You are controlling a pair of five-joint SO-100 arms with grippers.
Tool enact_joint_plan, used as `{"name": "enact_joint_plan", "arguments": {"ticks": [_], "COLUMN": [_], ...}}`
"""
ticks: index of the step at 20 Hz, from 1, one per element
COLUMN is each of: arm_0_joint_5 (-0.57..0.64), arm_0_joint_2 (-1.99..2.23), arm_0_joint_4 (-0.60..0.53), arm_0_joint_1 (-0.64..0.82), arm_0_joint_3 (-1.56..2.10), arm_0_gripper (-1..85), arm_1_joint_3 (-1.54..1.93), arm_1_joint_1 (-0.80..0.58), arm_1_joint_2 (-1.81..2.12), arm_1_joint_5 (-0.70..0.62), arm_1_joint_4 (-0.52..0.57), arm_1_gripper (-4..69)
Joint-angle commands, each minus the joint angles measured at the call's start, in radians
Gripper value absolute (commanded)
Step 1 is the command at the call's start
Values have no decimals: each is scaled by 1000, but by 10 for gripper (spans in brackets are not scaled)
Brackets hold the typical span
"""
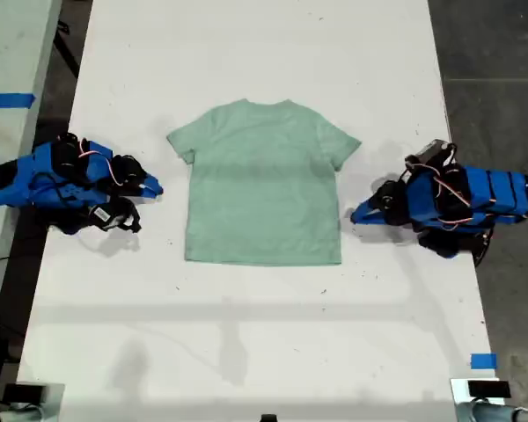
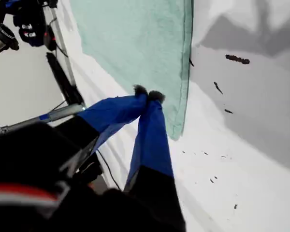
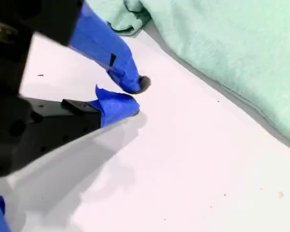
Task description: Fold tshirt
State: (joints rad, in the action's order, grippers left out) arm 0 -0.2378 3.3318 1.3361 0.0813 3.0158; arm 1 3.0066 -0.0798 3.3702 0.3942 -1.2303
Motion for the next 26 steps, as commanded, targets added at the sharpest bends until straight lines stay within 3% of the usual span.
{"name": "enact_joint_plan", "arguments": {"ticks": [1,6,11,20,26], "arm_0_joint_5": [-12,55,255,529,650], "arm_0_joint_2": [-9,-319,-733,-1250,-1546], "arm_0_joint_4": [35,-14,8,130,244], "arm_0_joint_1": [17,44,179,428,569], "arm_0_joint_3": [-49,-258,-660,-1183,-1522], "arm_0_gripper": [0,0,0,0,0], "arm_1_joint_3": [-98,-347,-696,-1246,-1580], "arm_1_joint_1": [-43,-141,-327,-686,-831], "arm_1_joint_2": [-11,-299,-683,-1269,-1546], "arm_1_joint_5": [-89,-270,-557,-1014,-1177], "arm_1_joint_4": [-35,-60,-121,-242,-313], "arm_1_gripper": [-1,-2,-2,-2,-2]}}
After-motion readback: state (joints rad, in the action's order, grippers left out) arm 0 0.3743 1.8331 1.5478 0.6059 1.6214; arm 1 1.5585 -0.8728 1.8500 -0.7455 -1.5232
